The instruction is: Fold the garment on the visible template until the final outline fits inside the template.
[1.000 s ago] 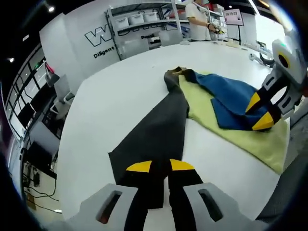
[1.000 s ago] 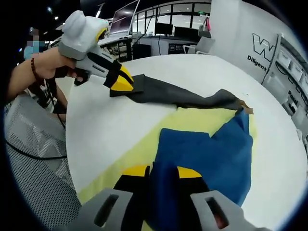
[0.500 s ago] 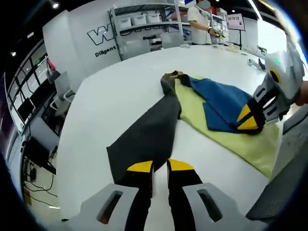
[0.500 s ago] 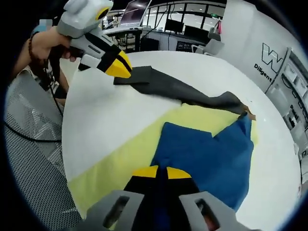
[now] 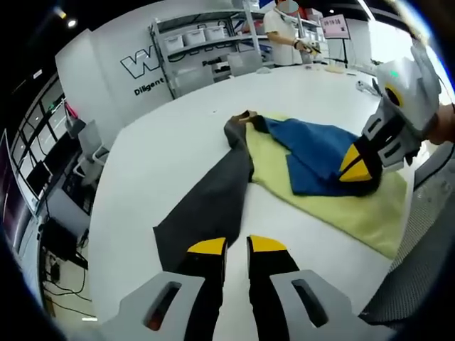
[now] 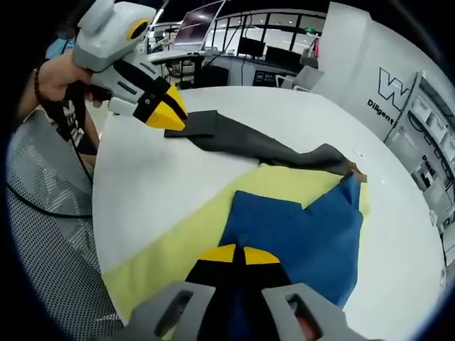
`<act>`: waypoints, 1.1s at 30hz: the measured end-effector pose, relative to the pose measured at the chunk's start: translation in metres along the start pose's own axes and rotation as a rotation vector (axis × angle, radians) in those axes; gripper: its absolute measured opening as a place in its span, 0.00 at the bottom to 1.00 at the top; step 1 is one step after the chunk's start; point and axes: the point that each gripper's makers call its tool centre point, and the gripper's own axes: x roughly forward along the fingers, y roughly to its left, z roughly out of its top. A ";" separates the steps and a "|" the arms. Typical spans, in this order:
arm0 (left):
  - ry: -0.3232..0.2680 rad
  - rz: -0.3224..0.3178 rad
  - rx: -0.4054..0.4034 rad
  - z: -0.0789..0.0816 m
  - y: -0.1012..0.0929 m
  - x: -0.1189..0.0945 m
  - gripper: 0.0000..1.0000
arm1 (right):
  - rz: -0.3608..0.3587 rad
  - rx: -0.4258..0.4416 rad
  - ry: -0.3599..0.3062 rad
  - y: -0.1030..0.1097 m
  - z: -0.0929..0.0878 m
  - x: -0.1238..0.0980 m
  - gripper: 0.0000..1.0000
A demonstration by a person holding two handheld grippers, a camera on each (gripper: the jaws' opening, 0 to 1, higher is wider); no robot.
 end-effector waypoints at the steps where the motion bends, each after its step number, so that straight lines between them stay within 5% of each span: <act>1: 0.000 -0.006 -0.001 0.001 -0.003 -0.001 0.11 | 0.016 0.036 -0.040 0.001 0.006 -0.003 0.00; 6: -0.004 -0.016 0.007 0.001 -0.009 -0.001 0.11 | 0.000 0.079 -0.057 -0.004 0.009 -0.010 0.00; 12: 0.001 -0.096 0.029 0.000 -0.044 -0.005 0.11 | -0.045 0.108 -0.103 -0.023 0.014 -0.032 0.00; 33: -0.019 -0.282 0.055 0.009 -0.113 -0.005 0.13 | -0.129 0.203 -0.124 -0.057 0.011 -0.060 0.00</act>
